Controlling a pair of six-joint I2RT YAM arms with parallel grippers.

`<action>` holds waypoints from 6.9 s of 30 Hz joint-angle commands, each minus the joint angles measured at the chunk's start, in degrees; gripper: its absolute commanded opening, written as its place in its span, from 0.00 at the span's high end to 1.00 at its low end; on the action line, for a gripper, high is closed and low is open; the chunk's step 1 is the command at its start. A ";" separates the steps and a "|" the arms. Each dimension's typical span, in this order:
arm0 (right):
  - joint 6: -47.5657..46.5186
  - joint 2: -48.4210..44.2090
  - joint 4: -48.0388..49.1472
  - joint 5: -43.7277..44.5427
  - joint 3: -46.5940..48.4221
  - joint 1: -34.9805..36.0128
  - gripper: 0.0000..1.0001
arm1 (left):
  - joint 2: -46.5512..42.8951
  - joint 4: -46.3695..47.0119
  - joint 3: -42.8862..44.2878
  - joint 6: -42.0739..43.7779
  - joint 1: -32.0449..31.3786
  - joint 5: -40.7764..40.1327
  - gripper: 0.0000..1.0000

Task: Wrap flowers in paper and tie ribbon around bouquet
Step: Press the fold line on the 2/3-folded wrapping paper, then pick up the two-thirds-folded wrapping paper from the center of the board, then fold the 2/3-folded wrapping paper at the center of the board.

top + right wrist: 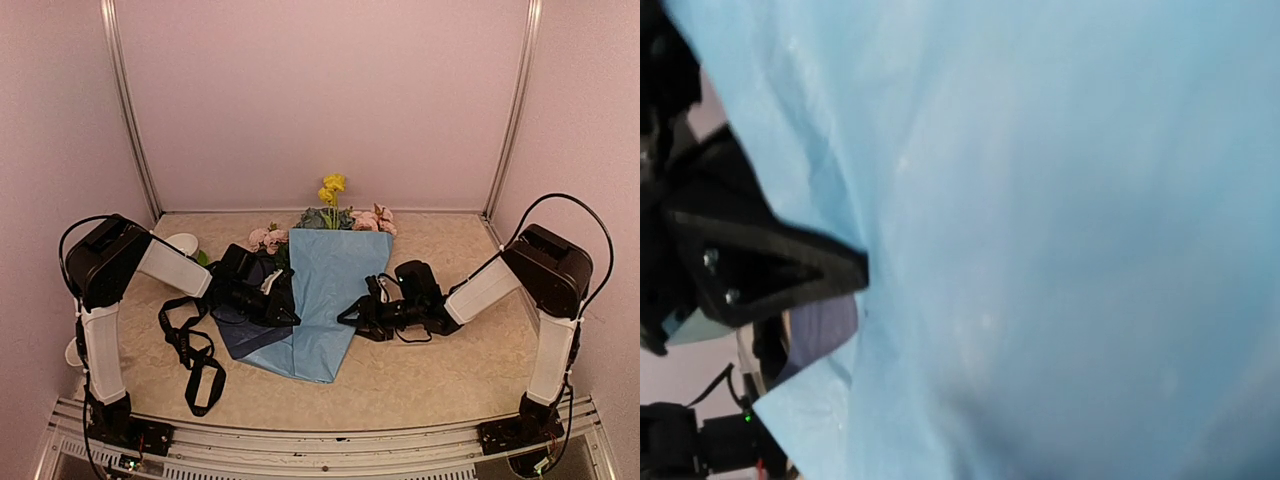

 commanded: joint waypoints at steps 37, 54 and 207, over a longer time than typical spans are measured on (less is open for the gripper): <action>-5.21 -13.04 -7.94 10.27 -11.14 2.89 1.00 | -17.38 -33.23 -6.76 1.38 -22.32 -35.30 0.74; -10.44 -15.86 -9.93 12.95 -11.72 4.97 1.00 | -40.62 -23.37 -18.27 -22.09 -11.06 -38.81 0.43; -13.09 -7.13 5.28 4.67 -6.38 14.57 1.00 | 5.48 6.48 20.40 -35.34 -9.17 -14.91 1.00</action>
